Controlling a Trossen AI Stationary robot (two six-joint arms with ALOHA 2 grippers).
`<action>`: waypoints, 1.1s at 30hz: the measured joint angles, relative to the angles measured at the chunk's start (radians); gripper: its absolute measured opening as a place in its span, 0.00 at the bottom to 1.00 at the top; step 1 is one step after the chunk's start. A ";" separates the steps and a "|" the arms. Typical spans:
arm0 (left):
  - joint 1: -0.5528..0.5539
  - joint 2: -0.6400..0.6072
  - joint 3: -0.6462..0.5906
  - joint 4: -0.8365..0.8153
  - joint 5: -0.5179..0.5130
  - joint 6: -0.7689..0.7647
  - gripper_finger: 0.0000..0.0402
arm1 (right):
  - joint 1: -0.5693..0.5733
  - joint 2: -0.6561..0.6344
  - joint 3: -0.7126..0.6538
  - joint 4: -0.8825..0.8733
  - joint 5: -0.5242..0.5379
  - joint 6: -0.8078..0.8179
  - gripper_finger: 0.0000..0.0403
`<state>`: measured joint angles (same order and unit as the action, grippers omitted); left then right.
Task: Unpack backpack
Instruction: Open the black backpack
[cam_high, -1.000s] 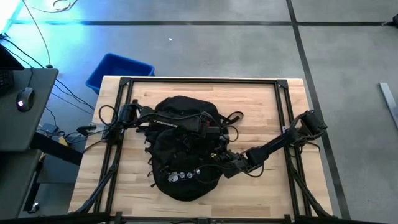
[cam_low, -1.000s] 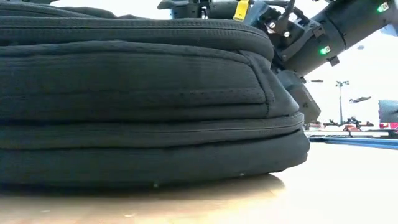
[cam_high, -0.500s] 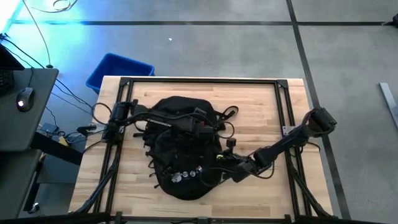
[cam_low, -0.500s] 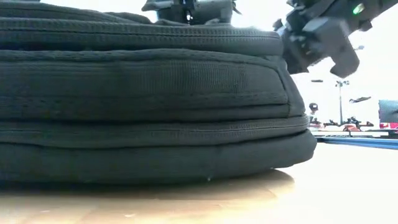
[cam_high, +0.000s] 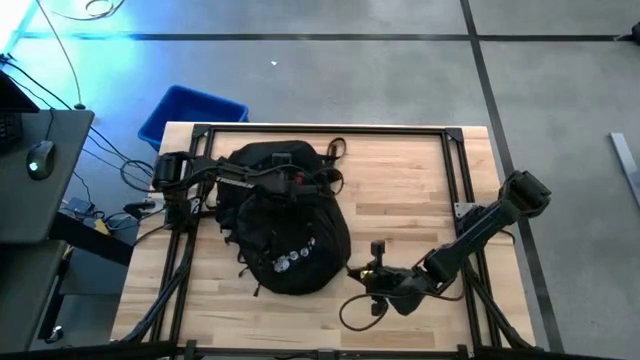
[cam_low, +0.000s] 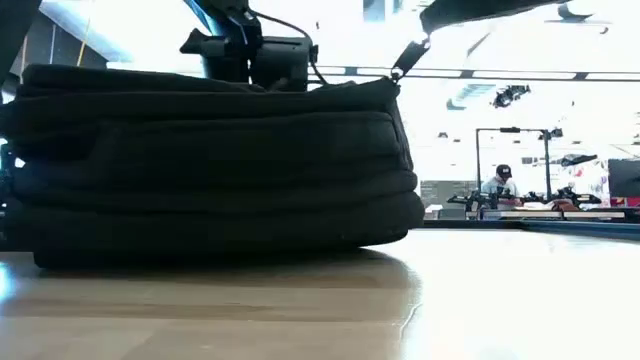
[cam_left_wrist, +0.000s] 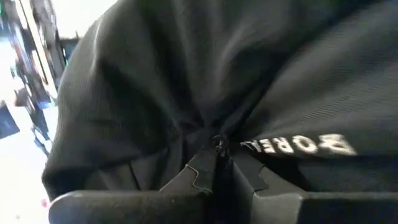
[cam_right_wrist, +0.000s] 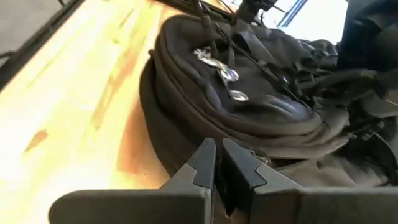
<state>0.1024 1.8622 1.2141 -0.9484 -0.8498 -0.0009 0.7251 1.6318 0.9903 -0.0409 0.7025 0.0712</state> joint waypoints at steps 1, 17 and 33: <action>-0.008 -0.003 0.001 -0.005 -0.001 -0.036 0.00 | -0.005 0.006 0.001 -0.014 -0.006 0.000 0.00; -0.388 -0.338 0.047 -0.077 0.302 -0.150 0.20 | -0.058 0.008 -0.015 -0.199 0.129 0.090 0.00; -0.441 0.077 0.307 0.420 0.304 0.491 0.46 | -0.033 0.010 -0.017 -0.195 0.049 0.163 0.00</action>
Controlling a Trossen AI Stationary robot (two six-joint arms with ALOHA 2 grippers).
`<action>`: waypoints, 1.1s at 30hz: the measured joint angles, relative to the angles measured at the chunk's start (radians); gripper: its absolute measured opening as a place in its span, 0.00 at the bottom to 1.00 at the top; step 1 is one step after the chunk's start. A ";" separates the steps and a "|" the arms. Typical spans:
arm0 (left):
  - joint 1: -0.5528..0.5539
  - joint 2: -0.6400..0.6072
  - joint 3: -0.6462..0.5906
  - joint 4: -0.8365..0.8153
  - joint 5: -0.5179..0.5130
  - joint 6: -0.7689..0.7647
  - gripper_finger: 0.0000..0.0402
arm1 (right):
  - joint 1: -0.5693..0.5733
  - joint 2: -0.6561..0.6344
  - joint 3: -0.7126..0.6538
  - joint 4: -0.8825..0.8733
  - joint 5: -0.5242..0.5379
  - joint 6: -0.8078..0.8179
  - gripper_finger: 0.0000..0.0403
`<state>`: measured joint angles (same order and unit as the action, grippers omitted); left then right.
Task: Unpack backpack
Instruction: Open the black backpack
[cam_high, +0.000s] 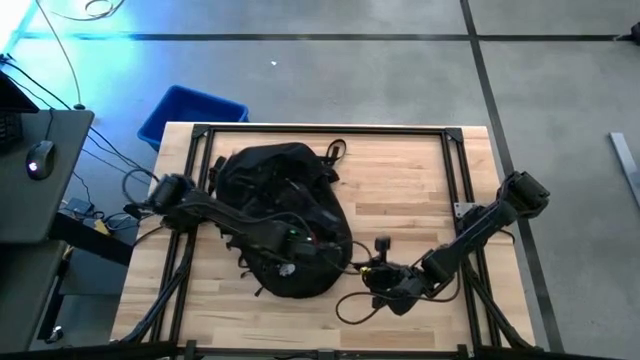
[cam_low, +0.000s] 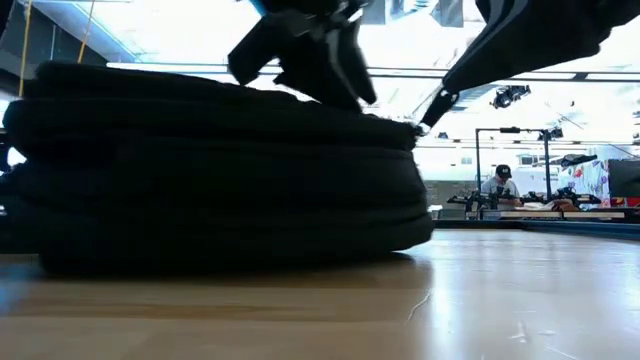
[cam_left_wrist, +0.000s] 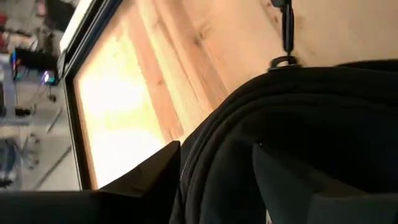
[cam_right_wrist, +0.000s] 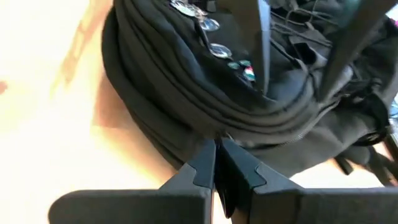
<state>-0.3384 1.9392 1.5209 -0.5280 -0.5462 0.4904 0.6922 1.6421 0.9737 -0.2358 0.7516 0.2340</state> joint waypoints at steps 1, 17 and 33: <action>0.005 0.017 0.034 -0.029 0.019 0.017 0.46 | 0.002 0.000 0.000 0.000 -0.015 0.010 0.00; 0.155 0.157 0.168 -0.119 0.357 0.117 0.29 | 0.021 0.021 -0.001 0.017 -0.049 0.133 0.00; 0.223 0.171 0.142 0.026 0.035 0.020 0.01 | 0.009 0.356 -0.001 0.742 -0.060 0.074 0.00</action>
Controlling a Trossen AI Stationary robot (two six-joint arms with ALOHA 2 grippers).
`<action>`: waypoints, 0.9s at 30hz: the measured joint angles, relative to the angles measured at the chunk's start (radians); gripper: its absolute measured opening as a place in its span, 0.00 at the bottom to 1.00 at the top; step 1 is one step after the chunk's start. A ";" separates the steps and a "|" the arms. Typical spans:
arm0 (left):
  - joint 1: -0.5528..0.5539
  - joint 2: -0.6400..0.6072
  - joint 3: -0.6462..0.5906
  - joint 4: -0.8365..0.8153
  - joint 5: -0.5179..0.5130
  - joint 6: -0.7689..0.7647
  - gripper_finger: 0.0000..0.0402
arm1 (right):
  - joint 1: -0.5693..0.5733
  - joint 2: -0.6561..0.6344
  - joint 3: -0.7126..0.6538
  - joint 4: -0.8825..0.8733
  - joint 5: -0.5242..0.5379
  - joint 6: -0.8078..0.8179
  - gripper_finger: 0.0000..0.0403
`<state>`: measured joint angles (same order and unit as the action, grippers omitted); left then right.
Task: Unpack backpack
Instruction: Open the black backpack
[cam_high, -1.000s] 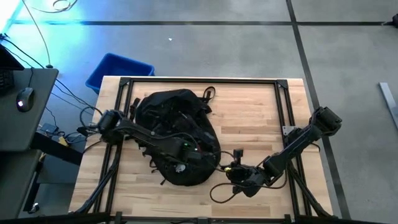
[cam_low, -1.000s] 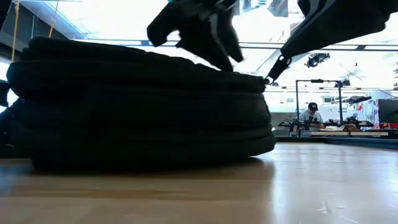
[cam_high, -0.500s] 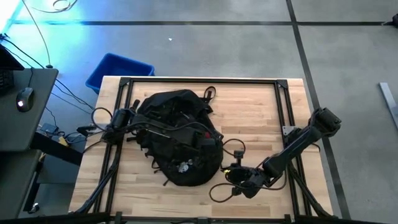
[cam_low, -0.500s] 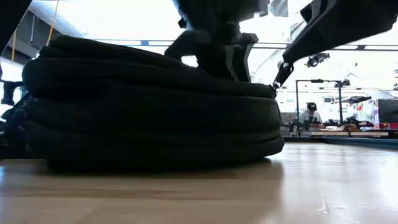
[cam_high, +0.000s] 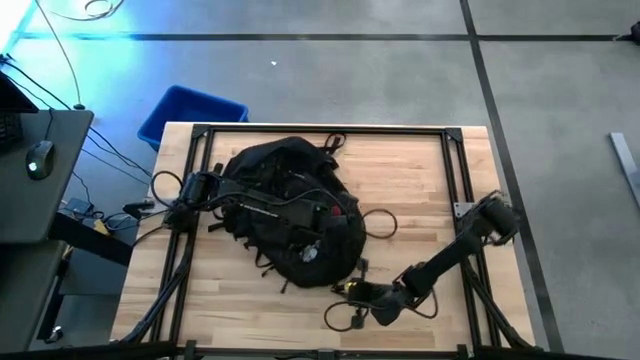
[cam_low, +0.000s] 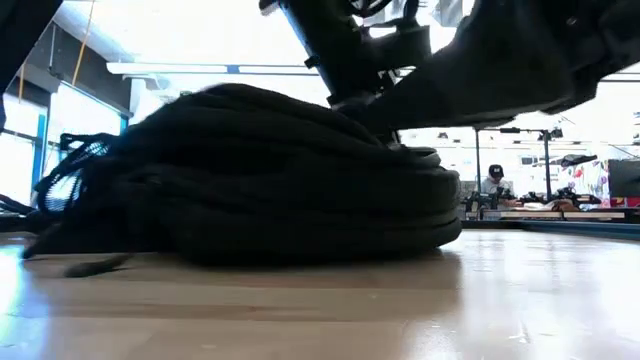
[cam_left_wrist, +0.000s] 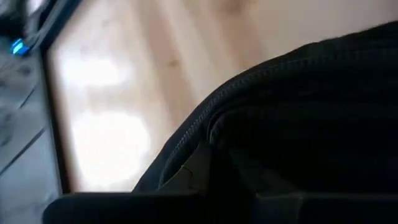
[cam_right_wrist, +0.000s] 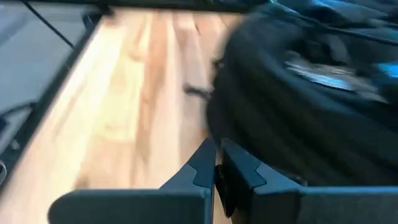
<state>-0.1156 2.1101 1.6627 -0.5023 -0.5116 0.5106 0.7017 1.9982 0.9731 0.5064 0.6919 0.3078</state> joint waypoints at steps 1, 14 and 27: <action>0.008 0.000 0.000 0.010 -0.021 -0.015 0.01 | -0.001 0.031 0.009 0.045 0.003 -0.022 0.00; -0.112 -0.146 0.001 -0.307 -0.173 -0.212 0.09 | 0.016 0.188 0.246 0.111 0.133 -0.322 0.00; -0.461 -0.265 0.000 -0.738 0.029 -0.798 0.12 | 0.007 0.188 0.319 0.105 0.108 -0.500 0.00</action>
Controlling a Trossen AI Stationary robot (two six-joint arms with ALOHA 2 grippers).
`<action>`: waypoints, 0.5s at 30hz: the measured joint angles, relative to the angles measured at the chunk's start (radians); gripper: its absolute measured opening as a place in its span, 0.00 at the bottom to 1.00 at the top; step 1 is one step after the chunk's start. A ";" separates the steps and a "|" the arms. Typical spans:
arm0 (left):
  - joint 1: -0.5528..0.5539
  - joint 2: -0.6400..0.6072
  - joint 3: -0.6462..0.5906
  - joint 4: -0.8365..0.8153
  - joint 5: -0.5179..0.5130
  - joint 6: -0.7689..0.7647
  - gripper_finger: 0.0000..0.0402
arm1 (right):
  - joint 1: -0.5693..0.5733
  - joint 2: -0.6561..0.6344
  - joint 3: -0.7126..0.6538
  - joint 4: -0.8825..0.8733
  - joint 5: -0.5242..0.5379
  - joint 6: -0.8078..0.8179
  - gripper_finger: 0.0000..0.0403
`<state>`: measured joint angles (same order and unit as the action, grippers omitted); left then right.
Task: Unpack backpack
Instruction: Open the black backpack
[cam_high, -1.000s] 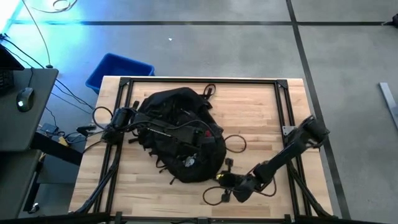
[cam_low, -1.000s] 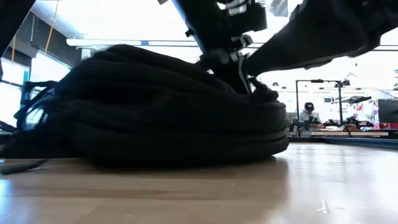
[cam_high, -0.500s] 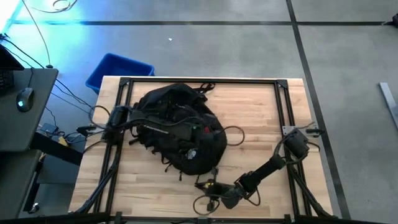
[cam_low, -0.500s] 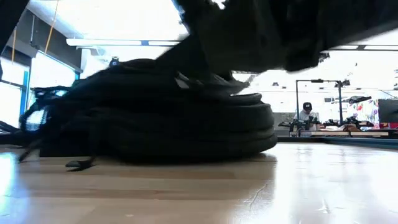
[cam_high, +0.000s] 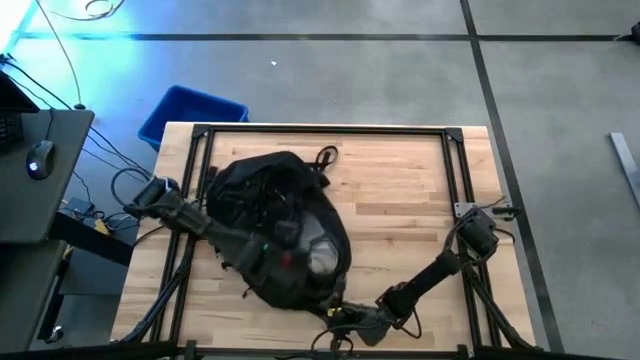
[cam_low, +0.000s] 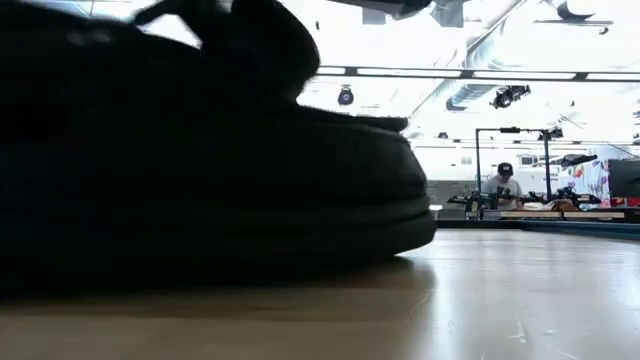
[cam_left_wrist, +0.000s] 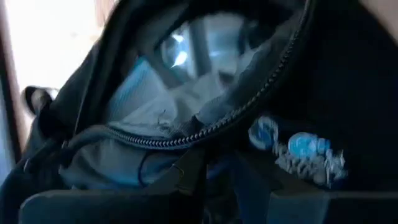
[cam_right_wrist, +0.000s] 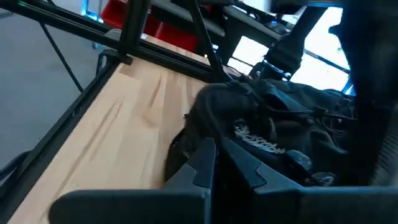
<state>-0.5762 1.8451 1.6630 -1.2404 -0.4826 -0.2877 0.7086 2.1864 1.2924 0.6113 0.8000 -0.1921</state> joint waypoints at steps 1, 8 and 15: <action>-0.031 0.009 0.000 -0.029 -0.050 -0.039 0.12 | -0.002 0.000 0.004 0.000 -0.003 -0.003 0.00; -0.213 0.050 -0.002 -0.073 -0.229 -0.247 0.12 | -0.015 0.000 0.018 -0.001 0.018 0.008 0.00; -0.289 0.051 -0.002 -0.233 -0.314 -0.436 0.27 | -0.022 -0.002 0.019 -0.005 0.075 0.042 0.00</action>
<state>-0.8648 1.8961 1.6615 -1.4736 -0.7968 -0.7238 0.6864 2.1841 1.3109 0.6067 0.8750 -0.1504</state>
